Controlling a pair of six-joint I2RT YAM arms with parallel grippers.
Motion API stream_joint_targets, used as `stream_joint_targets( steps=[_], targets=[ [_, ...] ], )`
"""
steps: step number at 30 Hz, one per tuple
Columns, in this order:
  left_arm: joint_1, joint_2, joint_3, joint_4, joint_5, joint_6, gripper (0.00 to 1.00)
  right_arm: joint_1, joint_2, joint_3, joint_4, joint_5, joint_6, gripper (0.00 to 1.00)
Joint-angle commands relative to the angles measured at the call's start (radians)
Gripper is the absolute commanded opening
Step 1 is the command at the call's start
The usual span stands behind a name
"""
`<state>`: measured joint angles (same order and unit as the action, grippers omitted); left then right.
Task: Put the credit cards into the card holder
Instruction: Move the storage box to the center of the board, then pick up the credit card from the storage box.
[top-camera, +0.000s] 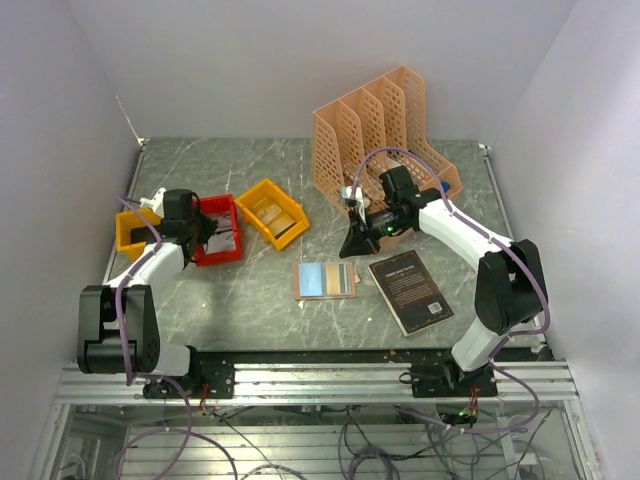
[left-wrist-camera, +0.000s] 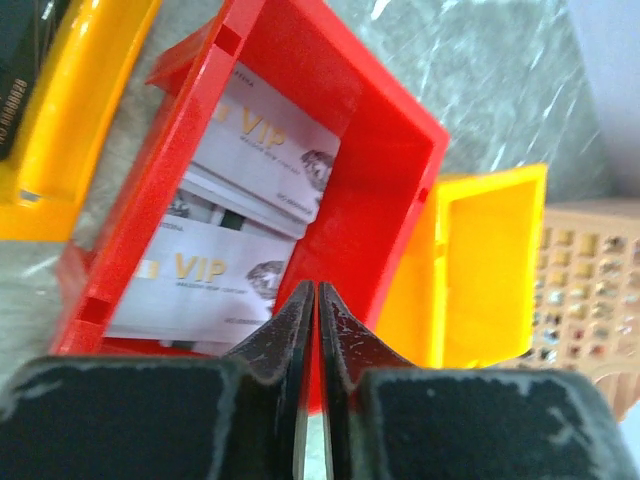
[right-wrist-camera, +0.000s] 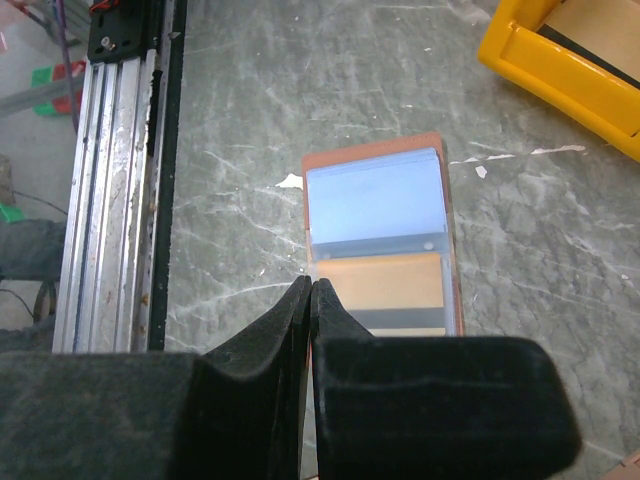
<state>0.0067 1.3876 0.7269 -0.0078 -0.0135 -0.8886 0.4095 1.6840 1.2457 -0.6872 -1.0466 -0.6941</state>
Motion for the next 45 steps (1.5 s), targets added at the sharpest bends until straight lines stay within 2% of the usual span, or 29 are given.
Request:
stream_joint_targets(
  steps=[1,5,10,13,16,25,45],
  targets=[
    [-0.057,-0.012,-0.013,0.1,-0.181,-0.239,0.18,-0.005,0.014,0.028,-0.018,-0.013,-0.019,0.03],
    [-0.076,0.035,0.021,0.04,-0.268,-0.352,0.2,-0.004,0.013,0.029,-0.023,-0.013,-0.023,0.03],
    [-0.088,0.112,0.108,-0.12,-0.314,-0.44,0.31,-0.005,0.009,0.03,-0.024,-0.011,-0.028,0.03],
    [-0.088,0.118,0.107,-0.124,-0.325,-0.472,0.37,-0.003,0.008,0.029,-0.027,-0.01,-0.031,0.03],
    [-0.09,0.13,0.122,-0.142,-0.345,-0.481,0.5,-0.005,0.01,0.029,-0.026,-0.01,-0.031,0.03],
    [-0.102,0.23,0.151,-0.114,-0.366,-0.589,0.52,-0.005,0.015,0.031,-0.028,-0.007,-0.033,0.03],
    [-0.131,0.338,0.204,-0.083,-0.433,-0.608,0.52,-0.004,0.025,0.037,-0.04,-0.006,-0.047,0.03]
  ],
)
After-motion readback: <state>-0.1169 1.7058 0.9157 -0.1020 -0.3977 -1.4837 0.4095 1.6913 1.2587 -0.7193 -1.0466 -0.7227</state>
